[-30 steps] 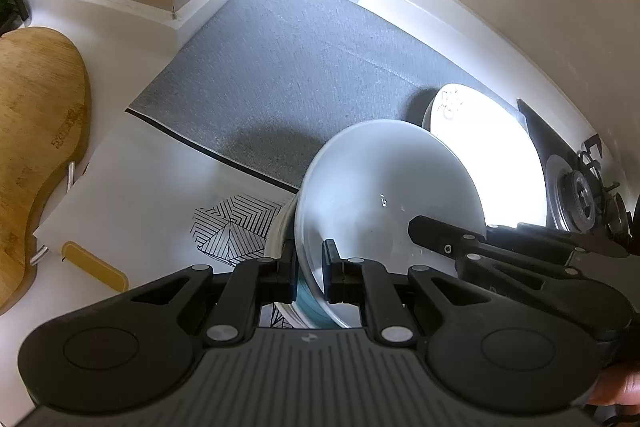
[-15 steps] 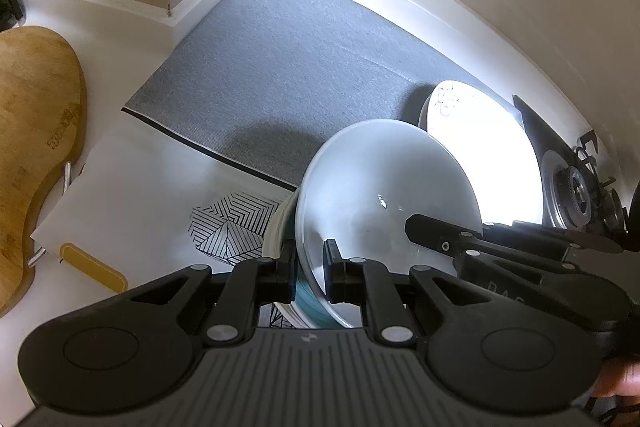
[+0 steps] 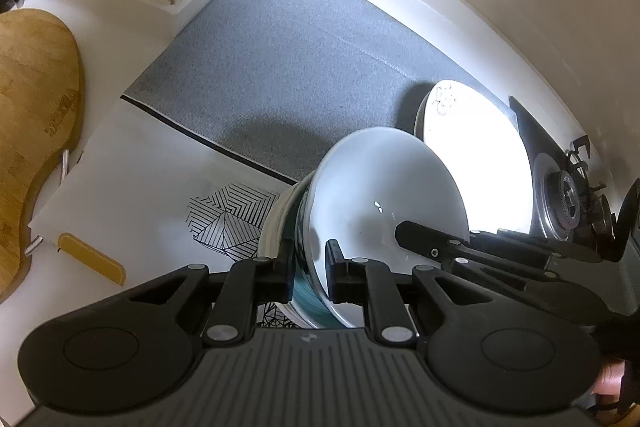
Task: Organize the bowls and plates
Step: 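Lower the blue-patterned bowl into the bowl stack and open both tools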
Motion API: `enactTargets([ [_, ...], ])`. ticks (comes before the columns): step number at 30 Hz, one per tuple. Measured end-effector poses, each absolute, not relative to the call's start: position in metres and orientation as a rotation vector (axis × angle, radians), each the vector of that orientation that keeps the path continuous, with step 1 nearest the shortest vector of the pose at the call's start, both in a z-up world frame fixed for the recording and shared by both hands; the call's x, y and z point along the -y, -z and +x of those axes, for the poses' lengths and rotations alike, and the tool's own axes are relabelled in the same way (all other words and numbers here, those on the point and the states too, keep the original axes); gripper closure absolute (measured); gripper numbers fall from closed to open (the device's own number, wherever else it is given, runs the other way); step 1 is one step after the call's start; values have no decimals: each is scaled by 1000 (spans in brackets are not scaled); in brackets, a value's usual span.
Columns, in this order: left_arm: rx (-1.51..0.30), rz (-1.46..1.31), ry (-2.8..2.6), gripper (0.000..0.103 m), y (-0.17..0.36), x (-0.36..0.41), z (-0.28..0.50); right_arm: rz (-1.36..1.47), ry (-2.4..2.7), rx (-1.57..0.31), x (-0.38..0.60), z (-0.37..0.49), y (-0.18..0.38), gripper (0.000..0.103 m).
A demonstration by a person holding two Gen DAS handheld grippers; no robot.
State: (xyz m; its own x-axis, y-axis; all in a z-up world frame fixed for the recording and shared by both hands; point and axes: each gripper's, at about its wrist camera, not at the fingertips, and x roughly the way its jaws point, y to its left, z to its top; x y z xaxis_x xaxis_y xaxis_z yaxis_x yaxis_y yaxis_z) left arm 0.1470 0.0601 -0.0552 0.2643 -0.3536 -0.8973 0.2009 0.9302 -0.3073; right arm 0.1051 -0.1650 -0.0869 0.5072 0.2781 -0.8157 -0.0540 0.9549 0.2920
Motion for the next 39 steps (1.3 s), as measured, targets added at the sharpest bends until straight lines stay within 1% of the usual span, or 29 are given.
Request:
enactTargets([
  [15,-1257,-122,367,86,48,-59,146,241,-221,-1067,164,109,85,91],
  [18,-1253,-116,369,84,45,-58,145,232,-222,-1073,163,109,84,90],
  [20,-1221,-87,355,73,39,-57,143,220,-225,-1080,161,109,83,87],
  [22,-1193,-89,370,73,34,-59,144,207,-224,-1078,158,109,82,84],
  [27,-1195,-96,356,69,35,-61,149,186,-222,-1083,155,111,79,83],
  [32,-1202,-89,341,44,41,-62,149,181,-240,-1085,154,109,74,77],
  [33,-1202,-87,340,41,41,-63,149,179,-240,-1088,154,109,73,76],
  [35,-1194,-84,334,26,40,-64,149,173,-248,-1086,153,107,69,70],
  [37,-1184,-86,329,21,40,-65,149,181,-272,-1075,153,105,65,53],
  [38,-1181,-85,326,21,39,-65,149,183,-285,-1067,153,104,64,49],
  [39,-1181,-86,324,21,40,-65,150,172,-285,-1061,153,104,63,39],
])
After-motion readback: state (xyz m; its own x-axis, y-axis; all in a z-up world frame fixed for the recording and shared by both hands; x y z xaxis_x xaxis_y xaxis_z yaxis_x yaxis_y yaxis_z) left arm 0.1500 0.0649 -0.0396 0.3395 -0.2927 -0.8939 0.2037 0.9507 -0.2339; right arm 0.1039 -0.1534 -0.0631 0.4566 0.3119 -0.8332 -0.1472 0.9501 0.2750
